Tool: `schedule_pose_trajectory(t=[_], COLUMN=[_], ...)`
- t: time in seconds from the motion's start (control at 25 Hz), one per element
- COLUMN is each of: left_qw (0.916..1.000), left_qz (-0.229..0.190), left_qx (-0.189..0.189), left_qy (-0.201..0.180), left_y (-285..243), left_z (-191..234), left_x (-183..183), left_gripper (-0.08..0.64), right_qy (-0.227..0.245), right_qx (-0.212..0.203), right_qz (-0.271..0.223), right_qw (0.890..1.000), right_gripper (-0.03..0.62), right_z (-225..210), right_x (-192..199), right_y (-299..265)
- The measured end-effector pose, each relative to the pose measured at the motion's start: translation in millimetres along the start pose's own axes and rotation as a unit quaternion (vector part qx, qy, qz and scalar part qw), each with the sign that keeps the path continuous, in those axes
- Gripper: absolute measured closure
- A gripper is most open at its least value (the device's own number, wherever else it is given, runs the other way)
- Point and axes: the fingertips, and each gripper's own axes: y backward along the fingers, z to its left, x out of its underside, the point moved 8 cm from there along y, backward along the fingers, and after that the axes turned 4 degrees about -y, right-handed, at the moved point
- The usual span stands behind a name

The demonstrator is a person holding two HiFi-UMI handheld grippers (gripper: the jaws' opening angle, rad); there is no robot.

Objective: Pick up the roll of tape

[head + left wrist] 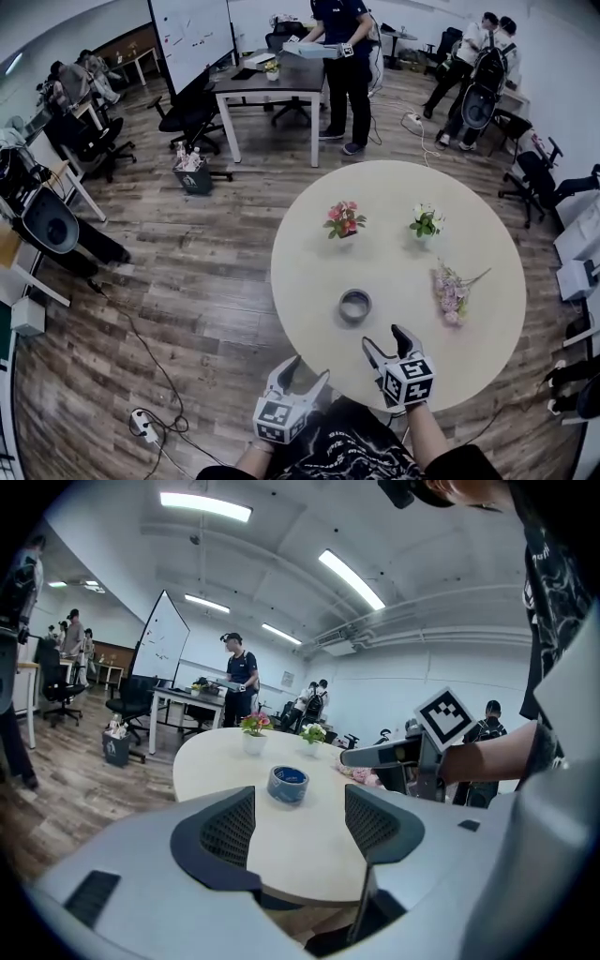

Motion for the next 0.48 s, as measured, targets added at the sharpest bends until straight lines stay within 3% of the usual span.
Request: schedule_pose_trajectory(t=[0.48], left_qw=[0.9991], left_qz=[0.012], left_qx=[-0.039], left_qy=[0.004], left_y=[-4], left_z=[3], left_x=[-14], left_gripper=[0.245], right_qy=[0.01], right_qx=[0.004], right_qz=[0.087], right_qw=[0.996], right_gripper=[0.285], right_z=[-43], right_x=[-40], right_y=[-76])
